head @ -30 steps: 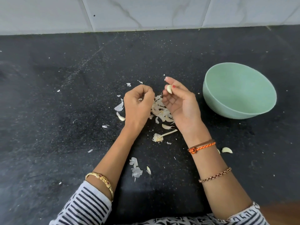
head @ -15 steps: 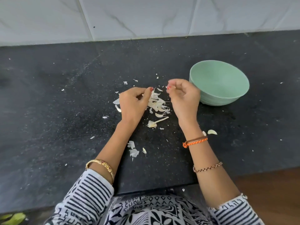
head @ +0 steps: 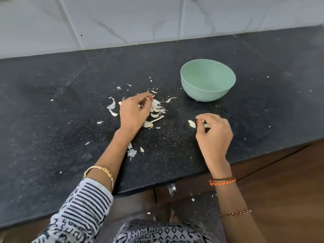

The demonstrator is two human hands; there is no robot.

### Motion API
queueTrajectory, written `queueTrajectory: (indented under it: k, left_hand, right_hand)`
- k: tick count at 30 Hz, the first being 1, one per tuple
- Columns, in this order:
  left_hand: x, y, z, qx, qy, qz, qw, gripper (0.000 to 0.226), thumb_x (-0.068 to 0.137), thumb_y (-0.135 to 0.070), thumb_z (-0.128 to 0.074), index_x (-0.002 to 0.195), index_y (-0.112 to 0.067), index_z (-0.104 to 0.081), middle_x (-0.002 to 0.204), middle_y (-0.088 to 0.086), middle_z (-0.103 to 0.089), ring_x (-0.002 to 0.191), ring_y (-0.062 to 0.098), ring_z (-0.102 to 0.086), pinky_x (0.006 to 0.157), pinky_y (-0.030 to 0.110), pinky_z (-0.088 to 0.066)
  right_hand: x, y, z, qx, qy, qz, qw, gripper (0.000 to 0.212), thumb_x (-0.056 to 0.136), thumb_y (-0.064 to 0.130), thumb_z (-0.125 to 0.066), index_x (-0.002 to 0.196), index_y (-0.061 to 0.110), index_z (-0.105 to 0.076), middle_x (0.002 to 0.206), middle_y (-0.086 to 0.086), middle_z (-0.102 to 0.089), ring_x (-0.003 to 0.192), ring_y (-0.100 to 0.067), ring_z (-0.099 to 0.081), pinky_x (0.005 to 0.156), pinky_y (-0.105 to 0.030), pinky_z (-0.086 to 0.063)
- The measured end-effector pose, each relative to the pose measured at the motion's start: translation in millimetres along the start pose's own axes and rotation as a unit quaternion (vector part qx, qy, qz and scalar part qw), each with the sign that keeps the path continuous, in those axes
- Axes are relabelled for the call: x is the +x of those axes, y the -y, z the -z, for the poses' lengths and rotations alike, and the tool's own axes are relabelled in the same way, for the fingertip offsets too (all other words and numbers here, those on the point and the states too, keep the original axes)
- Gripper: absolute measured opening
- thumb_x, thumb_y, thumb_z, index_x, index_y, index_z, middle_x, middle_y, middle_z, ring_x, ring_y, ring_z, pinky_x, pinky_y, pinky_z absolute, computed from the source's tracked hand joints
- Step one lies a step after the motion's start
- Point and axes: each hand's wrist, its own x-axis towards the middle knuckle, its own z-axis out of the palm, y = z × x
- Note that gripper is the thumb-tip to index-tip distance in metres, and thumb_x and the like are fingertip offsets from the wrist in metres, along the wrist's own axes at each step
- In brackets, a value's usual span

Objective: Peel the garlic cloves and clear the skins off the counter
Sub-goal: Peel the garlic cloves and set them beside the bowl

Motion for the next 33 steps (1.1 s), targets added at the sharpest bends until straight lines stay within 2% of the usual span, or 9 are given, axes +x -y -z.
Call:
queueTrajectory:
  k: [3,6,10,13,17,21,25,29,33]
  left_hand:
    - [-0.5,0.4,0.2,-0.01,-0.007,0.006,1.0,0.027,0.084,-0.021,-0.053,0.101,-0.011,-0.071,0.076,0.006,-0.069,0.071,0.025,-0.064,0.068,0.032,-0.052]
    - [-0.9,3.9,0.0,-0.015,-0.006,0.018,1.0,0.025,0.086,-0.012,-0.055,0.107,-0.013,-0.069,0.079,-0.001,-0.067,0.076,0.016,-0.063,0.074,0.035,-0.053]
    - [0.8,7.6,-0.3,-0.02,0.0,0.023,1.0,0.03,0.084,-0.01,-0.05,0.108,-0.014,-0.068,0.083,-0.002,-0.067,0.069,0.001,-0.057,0.068,0.023,-0.046]
    - [1.5,8.7,-0.4,-0.019,0.0,0.026,0.999,0.034,0.085,0.001,-0.048,0.11,-0.012,-0.067,0.084,-0.004,-0.066,0.059,-0.008,-0.052,0.058,0.008,-0.035]
    - [1.9,8.0,-0.1,-0.029,-0.012,0.028,0.999,0.037,0.083,0.004,-0.046,0.109,-0.013,-0.067,0.084,-0.004,-0.063,0.052,-0.006,-0.049,0.052,0.007,-0.031]
    - [3.4,11.3,3.0,-0.035,-0.025,0.025,0.999,0.035,0.084,0.001,-0.047,0.108,-0.014,-0.067,0.085,-0.005,-0.063,0.06,-0.002,-0.05,0.055,0.011,-0.035]
    - [3.2,12.3,5.2,-0.029,-0.038,0.048,0.998,0.033,0.085,0.003,-0.05,0.108,-0.011,-0.067,0.088,-0.004,-0.062,0.065,-0.001,-0.051,0.059,0.007,-0.035]
    - [3.7,13.6,3.9,-0.013,-0.04,0.044,0.998,0.032,0.084,0.003,-0.05,0.107,-0.01,-0.068,0.088,-0.005,-0.062,0.066,-0.002,-0.051,0.064,0.008,-0.038]
    - [5.8,13.0,5.1,-0.016,-0.045,0.041,0.998,0.032,0.083,0.004,-0.048,0.104,-0.009,-0.068,0.087,-0.006,-0.062,0.065,-0.002,-0.05,0.06,0.008,-0.036]
  right_hand:
    - [-0.1,-2.3,-1.2,-0.001,0.021,-0.005,1.0,0.016,0.072,-0.002,-0.07,0.079,0.012,-0.072,0.081,-0.001,-0.071,0.076,-0.027,-0.06,0.068,-0.011,-0.023]
    - [1.0,-2.9,-2.1,0.009,0.038,0.001,0.999,0.009,0.074,0.004,-0.069,0.074,0.012,-0.071,0.077,0.0,-0.07,0.073,-0.021,-0.06,0.074,-0.011,-0.023]
    - [2.2,-1.8,0.1,0.033,0.047,-0.023,0.998,0.009,0.078,0.007,-0.065,0.076,0.011,-0.072,0.08,-0.001,-0.071,0.073,-0.008,-0.054,0.082,-0.018,-0.031]
    - [2.7,-1.9,2.4,0.059,0.061,-0.058,0.995,0.013,0.08,0.005,-0.063,0.085,0.011,-0.073,0.088,-0.002,-0.071,0.085,-0.019,-0.061,0.083,-0.029,-0.044]
    - [0.1,-1.2,3.6,0.061,0.029,-0.067,0.995,0.019,0.08,0.002,-0.062,0.092,0.012,-0.073,0.092,0.0,-0.071,0.093,-0.024,-0.059,0.074,-0.011,-0.029]
    - [2.0,16.9,-3.0,0.1,0.018,0.0,0.995,0.017,0.078,0.008,-0.06,0.088,0.013,-0.072,0.082,0.003,-0.07,0.085,-0.01,-0.054,0.076,-0.012,-0.033]
    - [23.1,44.6,-20.8,0.129,0.149,0.076,0.977,0.013,0.081,0.015,-0.065,0.091,0.016,-0.073,0.084,0.006,-0.07,0.085,-0.015,-0.06,0.08,-0.005,-0.031]
    - [41.7,59.8,-44.6,0.012,0.3,0.122,0.946,0.019,0.086,0.023,-0.065,0.104,0.02,-0.07,0.098,0.004,-0.069,0.101,-0.017,-0.054,0.077,-0.021,-0.037]
    - [47.4,63.2,-55.5,-0.046,0.376,0.114,0.918,0.02,0.085,0.025,-0.067,0.104,0.02,-0.069,0.098,0.002,-0.068,0.102,-0.017,-0.055,0.08,-0.031,-0.047]
